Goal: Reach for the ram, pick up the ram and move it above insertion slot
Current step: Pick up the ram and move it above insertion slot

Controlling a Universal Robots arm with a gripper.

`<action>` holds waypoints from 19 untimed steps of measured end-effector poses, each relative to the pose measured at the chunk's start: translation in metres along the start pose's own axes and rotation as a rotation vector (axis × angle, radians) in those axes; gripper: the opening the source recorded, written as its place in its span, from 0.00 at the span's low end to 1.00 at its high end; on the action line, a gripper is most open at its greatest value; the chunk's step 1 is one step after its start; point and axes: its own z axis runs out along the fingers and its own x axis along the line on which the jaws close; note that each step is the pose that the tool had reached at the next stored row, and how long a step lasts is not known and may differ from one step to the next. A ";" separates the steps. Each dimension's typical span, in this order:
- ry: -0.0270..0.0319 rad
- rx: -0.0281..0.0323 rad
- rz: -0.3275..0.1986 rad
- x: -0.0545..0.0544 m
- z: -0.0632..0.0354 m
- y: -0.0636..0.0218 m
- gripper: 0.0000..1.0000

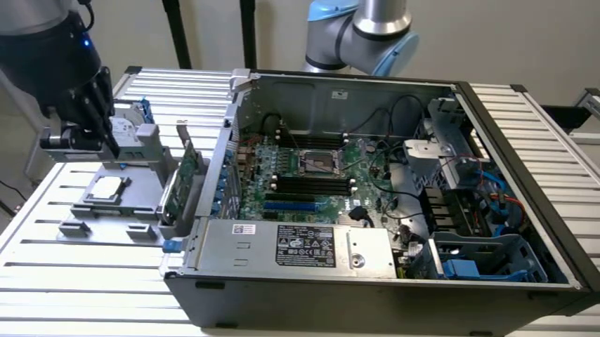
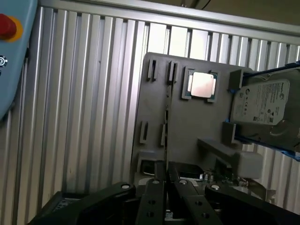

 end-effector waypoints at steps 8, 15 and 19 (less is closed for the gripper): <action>-0.0136 -0.0031 -0.010 0.000 -0.0368 -0.0291 0.14; -0.0199 -0.0066 -0.010 0.001 -0.0542 -0.0603 0.14; -0.0207 -0.0078 -0.010 0.003 -0.0574 -0.0781 0.14</action>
